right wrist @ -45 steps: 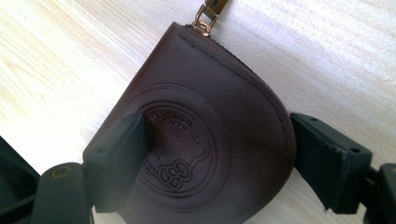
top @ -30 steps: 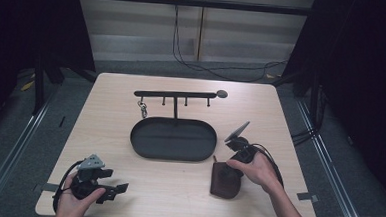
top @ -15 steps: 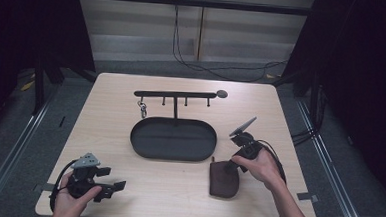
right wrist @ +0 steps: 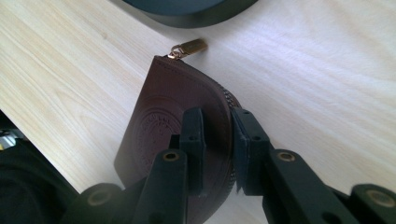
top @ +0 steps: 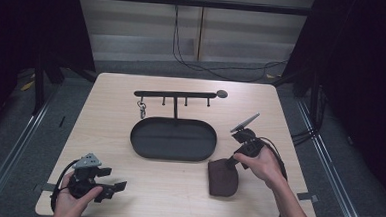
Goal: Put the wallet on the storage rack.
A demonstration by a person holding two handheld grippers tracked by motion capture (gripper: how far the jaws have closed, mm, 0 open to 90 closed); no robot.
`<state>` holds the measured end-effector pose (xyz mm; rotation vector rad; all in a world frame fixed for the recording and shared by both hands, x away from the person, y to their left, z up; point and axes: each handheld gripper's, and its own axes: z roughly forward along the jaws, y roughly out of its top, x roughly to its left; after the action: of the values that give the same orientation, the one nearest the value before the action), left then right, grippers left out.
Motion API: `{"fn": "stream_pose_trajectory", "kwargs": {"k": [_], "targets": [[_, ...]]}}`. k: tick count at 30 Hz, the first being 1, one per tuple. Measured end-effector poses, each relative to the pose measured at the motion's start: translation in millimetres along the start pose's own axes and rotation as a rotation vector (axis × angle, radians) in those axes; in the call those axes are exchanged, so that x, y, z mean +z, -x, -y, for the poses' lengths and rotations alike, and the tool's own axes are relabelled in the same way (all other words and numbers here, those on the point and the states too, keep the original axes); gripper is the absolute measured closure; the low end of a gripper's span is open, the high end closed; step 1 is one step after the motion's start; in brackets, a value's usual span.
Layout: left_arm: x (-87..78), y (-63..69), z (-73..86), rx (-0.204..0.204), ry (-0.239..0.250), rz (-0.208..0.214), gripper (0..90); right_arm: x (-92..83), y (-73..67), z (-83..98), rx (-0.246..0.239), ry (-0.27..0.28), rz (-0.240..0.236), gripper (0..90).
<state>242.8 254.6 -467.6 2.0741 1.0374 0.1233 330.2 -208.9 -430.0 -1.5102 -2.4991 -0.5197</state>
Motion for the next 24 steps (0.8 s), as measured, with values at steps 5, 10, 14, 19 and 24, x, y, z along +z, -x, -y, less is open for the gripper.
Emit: {"fn": "stream_pose_trajectory", "kwargs": {"k": [5,10,14,19,24], "targets": [[0.2,0.8,-0.1,0.001,-0.001,0.003,19.4,-10.6,-2.1,-1.0,-0.009,0.009,0.028,78.0],[0.6,1.0,-0.3,0.002,-0.005,0.007,19.4,-18.3,-4.8,-3.1,-0.007,0.001,0.041,79.7],[0.7,0.2,-0.4,0.002,-0.006,0.007,19.4,-21.7,-7.2,-5.8,-0.026,-0.001,0.061,80.6],[1.0,0.6,-0.6,0.003,-0.007,0.008,19.4,-24.8,-11.5,-9.4,-0.037,-0.024,0.082,81.7],[1.5,0.1,-1.1,0.005,-0.012,0.010,19.4,-27.8,-14.6,-14.1,-0.036,-0.060,0.111,82.0]]}}
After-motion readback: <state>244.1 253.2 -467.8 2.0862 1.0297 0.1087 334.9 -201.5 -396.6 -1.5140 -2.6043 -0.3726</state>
